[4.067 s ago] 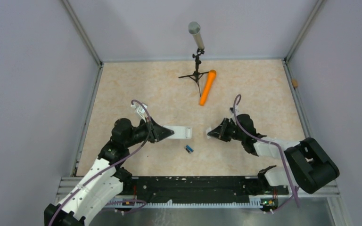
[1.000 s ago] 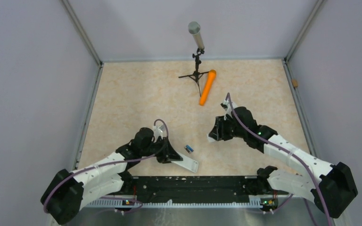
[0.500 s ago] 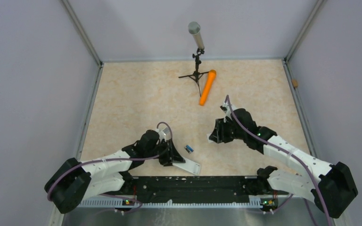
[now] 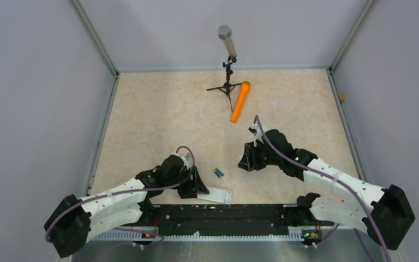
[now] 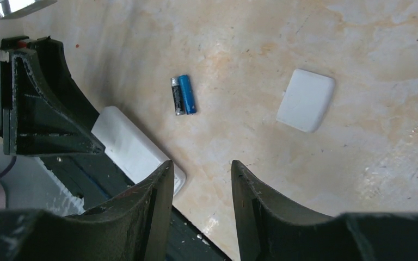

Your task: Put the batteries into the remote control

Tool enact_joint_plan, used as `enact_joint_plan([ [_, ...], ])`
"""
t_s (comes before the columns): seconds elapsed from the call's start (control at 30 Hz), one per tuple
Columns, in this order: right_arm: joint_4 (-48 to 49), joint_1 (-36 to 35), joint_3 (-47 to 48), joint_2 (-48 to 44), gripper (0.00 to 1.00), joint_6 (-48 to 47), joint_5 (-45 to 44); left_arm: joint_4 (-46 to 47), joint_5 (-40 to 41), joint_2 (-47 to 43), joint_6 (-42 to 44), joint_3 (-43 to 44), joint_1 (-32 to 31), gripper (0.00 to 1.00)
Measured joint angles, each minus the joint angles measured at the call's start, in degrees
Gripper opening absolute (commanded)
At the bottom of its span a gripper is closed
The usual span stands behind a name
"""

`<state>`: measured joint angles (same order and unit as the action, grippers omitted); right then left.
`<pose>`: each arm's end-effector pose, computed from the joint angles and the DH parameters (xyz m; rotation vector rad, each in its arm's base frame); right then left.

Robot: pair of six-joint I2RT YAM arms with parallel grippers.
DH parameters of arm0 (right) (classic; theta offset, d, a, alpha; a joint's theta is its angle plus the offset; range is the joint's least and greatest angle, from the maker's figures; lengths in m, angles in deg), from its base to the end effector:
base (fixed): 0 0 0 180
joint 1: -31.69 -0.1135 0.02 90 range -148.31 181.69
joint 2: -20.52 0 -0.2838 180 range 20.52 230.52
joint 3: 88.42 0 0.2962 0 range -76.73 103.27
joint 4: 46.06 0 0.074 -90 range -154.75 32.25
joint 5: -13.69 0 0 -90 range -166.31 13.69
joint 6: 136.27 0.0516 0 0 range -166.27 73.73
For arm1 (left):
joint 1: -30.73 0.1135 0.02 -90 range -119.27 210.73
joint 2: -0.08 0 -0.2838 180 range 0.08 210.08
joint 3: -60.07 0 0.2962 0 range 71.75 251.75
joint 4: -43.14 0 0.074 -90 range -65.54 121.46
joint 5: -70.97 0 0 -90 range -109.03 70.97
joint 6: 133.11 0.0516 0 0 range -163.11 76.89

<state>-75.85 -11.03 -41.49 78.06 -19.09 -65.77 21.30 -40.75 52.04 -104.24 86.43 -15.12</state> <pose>0.1801 0.1791 0.2176 -0.4269 2.3700 0.8188 0.1219 -0.1530 0.1192 -0.1621 2.7548 -1.1756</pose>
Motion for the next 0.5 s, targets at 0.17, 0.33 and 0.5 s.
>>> enact_joint_plan([
  [0.17, -0.2, -4.2, 0.0, 0.8, 0.42, 0.5, -0.3, -7.3, 2.2, -3.2, 0.6, 1.6, -0.7, 0.60],
  [0.33, -0.5, -10.3, 0.1, 1.2, 0.37, 1.1, -1.2, -14.0, 4.6, -5.1, 2.6, 5.4, -0.8, 0.55],
  [0.5, -0.3, -17.6, 0.1, 1.2, 0.17, 2.4, -2.4, -16.0, 6.4, -4.0, 5.4, 11.5, -0.8, 0.31],
])
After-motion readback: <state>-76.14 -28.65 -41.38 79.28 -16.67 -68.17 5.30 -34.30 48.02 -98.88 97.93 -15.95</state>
